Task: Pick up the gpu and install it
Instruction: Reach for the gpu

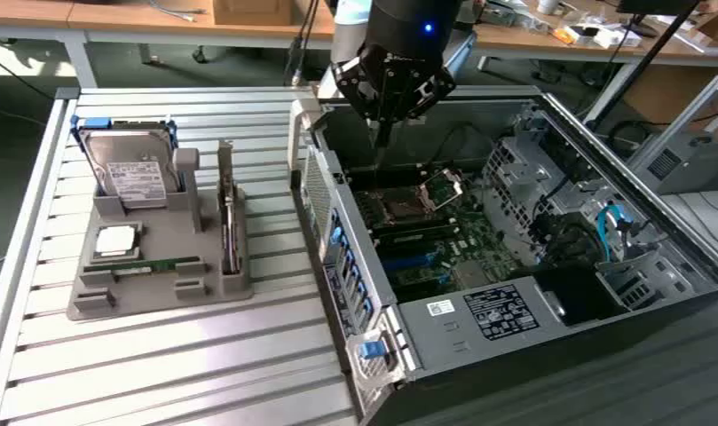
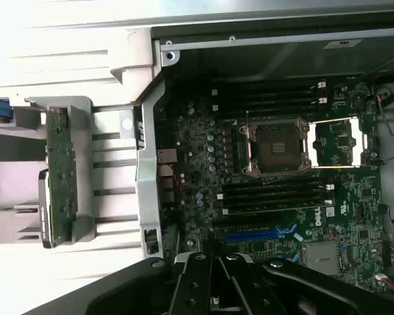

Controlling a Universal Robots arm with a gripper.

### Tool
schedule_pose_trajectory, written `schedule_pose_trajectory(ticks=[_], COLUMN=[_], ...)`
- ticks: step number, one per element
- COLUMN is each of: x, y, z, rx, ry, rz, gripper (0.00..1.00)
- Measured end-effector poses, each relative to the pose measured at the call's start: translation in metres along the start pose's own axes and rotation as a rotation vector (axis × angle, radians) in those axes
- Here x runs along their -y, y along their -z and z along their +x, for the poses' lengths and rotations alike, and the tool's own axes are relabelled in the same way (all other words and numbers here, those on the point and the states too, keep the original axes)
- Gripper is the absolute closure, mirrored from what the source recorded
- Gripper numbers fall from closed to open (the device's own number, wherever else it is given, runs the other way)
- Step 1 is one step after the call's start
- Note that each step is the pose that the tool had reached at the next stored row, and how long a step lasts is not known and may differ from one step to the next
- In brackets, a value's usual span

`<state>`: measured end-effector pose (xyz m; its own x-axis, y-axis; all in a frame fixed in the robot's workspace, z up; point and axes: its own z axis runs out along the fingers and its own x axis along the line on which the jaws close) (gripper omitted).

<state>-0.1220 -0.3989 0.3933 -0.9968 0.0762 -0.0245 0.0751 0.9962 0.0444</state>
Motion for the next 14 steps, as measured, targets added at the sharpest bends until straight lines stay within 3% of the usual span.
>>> schedule_pose_trajectory(ticks=[14], x=[0.0006], y=[0.0002], z=[0.0078], rx=[0.0000], ry=[0.000], rz=[0.0000], gripper=[0.90])
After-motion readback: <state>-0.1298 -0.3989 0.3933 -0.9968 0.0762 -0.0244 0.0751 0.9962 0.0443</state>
